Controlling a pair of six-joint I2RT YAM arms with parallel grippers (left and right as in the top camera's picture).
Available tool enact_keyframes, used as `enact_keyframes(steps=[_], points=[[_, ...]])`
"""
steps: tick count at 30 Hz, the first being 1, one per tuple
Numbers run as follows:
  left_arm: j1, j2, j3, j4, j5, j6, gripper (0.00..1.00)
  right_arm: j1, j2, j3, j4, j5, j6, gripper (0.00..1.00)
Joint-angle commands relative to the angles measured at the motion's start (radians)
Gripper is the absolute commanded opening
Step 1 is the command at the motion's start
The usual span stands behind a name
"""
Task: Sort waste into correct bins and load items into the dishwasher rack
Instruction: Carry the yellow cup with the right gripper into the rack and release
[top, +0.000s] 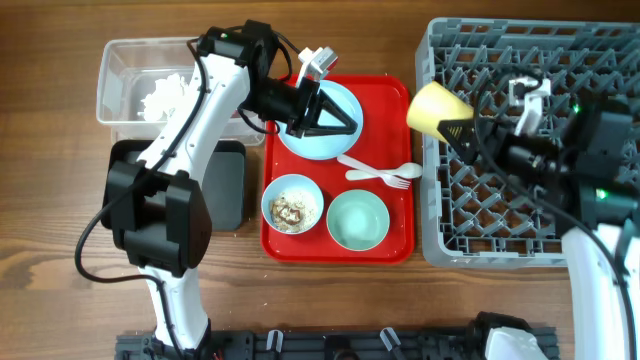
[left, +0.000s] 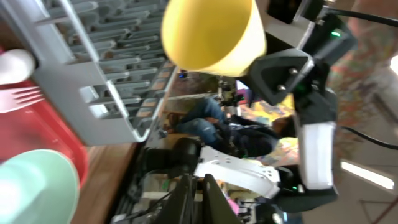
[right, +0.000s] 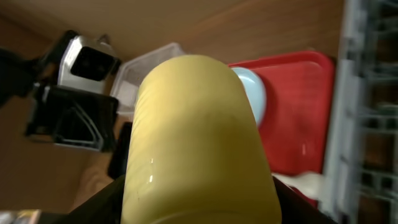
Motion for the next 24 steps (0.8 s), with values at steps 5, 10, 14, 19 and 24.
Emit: enact_keyframes(steps=[5, 10, 14, 19, 24], points=[[0.0, -0.009, 0.012, 0.036, -0.18, 0.019, 0.15, 0.006, -0.093, 0.158, -0.347, 0.407, -0.04, 0.27], [0.0, -0.009, 0.012, 0.082, -0.338, 0.012, 0.18, 0.006, -0.09, 0.269, -0.587, 0.579, -0.035, 0.27], [0.0, -0.009, 0.012, 0.155, -0.568, -0.106, 0.18, 0.006, -0.066, 0.299, -0.732, 0.71, 0.019, 0.28], [0.0, -0.009, 0.012, 0.228, -0.782, -0.255, 0.22, 0.006, 0.013, 0.298, -0.855, 0.784, 0.042, 0.32], [0.0, -0.009, 0.012, 0.29, -0.808, -0.282, 0.25, 0.011, 0.101, 0.274, -0.871, 0.782, 0.043, 0.32]])
